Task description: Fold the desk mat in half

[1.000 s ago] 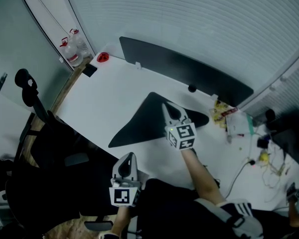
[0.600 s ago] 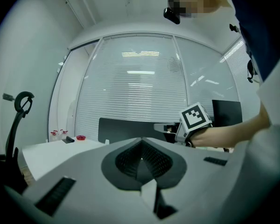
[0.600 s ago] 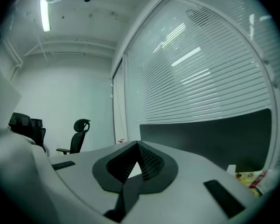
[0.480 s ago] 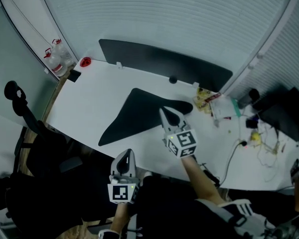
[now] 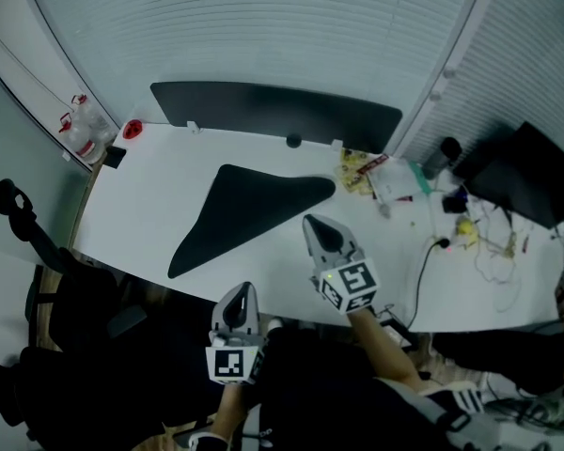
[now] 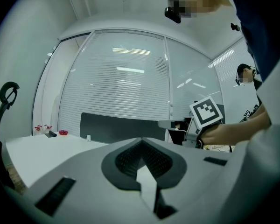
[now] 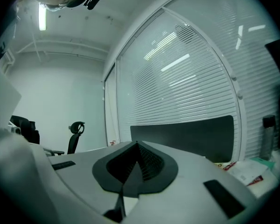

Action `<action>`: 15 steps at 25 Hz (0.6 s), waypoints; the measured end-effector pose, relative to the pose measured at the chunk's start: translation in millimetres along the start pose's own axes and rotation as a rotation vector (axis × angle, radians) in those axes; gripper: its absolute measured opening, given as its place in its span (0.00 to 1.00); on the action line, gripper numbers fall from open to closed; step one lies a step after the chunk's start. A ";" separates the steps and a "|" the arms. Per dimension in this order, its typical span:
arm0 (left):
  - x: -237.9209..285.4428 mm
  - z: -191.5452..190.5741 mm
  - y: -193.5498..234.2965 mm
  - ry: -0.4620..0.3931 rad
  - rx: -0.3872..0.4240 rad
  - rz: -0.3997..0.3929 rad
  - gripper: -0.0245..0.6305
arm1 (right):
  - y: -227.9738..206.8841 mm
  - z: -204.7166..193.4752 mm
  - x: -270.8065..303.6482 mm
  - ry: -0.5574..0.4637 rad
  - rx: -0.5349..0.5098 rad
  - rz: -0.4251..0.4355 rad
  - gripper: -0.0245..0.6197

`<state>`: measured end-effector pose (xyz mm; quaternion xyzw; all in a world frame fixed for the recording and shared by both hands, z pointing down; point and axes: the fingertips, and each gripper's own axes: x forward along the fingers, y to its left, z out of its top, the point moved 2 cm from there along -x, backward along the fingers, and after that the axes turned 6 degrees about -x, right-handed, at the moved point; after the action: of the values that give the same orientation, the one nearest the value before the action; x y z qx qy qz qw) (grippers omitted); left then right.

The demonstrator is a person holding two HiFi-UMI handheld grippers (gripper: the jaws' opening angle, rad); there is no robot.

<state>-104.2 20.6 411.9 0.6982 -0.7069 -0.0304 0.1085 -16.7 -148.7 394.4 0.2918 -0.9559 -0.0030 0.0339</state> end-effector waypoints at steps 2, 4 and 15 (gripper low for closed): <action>2.9 -1.2 -7.7 0.006 0.000 -0.012 0.04 | -4.6 2.3 -11.6 -0.006 -0.004 -0.011 0.04; 5.8 -2.0 -16.2 0.012 0.000 -0.027 0.04 | -9.1 5.2 -23.6 -0.014 -0.011 -0.023 0.04; 11.0 -13.5 -55.8 0.003 0.018 -0.060 0.04 | -15.4 12.7 -84.3 -0.006 -0.007 -0.035 0.04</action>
<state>-46.9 9.8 415.4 0.7201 -0.6858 -0.0264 0.1023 60.8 -114.7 376.0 0.3085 -0.9506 -0.0081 0.0318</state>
